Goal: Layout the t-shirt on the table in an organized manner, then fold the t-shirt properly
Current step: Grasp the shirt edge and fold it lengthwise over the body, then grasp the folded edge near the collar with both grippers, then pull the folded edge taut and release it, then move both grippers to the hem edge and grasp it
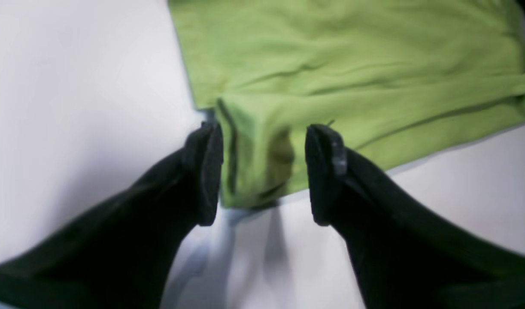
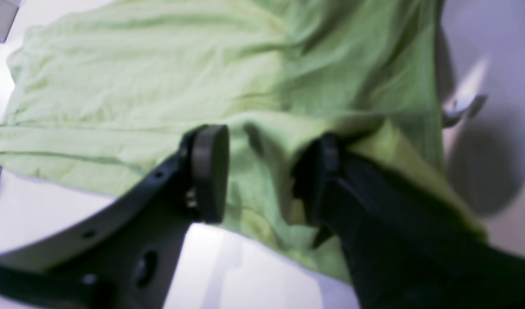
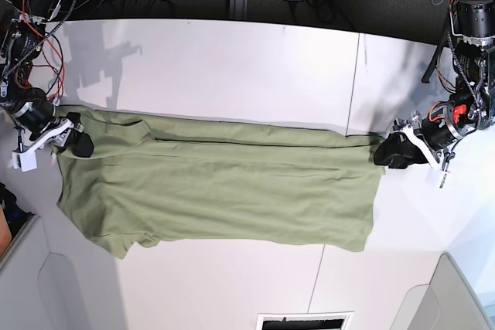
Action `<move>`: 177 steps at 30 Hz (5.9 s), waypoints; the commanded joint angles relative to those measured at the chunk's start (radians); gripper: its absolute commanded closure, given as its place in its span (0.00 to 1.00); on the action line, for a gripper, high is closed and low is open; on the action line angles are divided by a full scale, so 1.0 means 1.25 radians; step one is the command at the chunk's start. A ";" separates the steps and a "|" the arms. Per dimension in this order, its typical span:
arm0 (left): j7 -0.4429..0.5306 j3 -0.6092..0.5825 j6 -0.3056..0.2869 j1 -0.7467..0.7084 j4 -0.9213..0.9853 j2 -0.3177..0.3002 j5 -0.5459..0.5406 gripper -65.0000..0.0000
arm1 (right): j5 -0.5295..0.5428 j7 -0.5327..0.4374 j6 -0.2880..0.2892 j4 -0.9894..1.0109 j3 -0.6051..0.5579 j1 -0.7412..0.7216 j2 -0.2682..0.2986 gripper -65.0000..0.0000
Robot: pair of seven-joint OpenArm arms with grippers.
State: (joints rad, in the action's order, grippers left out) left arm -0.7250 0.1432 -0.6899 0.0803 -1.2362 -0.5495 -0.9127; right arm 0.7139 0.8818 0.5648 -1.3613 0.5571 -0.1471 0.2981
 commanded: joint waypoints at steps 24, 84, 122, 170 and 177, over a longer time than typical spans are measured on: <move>-0.068 0.174 -0.007 -0.140 -0.027 0.045 -0.148 0.48 | 0.021 -0.101 -0.009 0.030 0.228 0.138 0.025 0.50; -0.080 0.047 -0.007 -0.101 -0.164 -0.009 0.032 1.00 | 0.099 0.014 0.013 0.034 0.121 0.124 0.003 1.00; -0.091 0.146 -0.007 -0.488 -0.468 -0.013 0.005 0.53 | 0.126 0.036 0.019 -0.210 0.157 0.399 0.070 0.66; 0.099 -0.148 -0.007 0.272 0.317 -0.005 0.121 0.42 | -0.230 -0.206 -0.070 0.422 -0.144 -0.287 0.135 0.41; 0.098 -0.148 0.000 0.272 0.317 0.063 0.200 0.42 | -0.227 -0.205 -0.068 0.422 -0.144 -0.284 0.125 0.41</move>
State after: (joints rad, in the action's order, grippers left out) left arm -0.5926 -0.0444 -0.6918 0.4023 -0.8307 -0.4610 -0.6712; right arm 0.4145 0.6418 0.4671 -0.8196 0.3729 -0.4767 0.4412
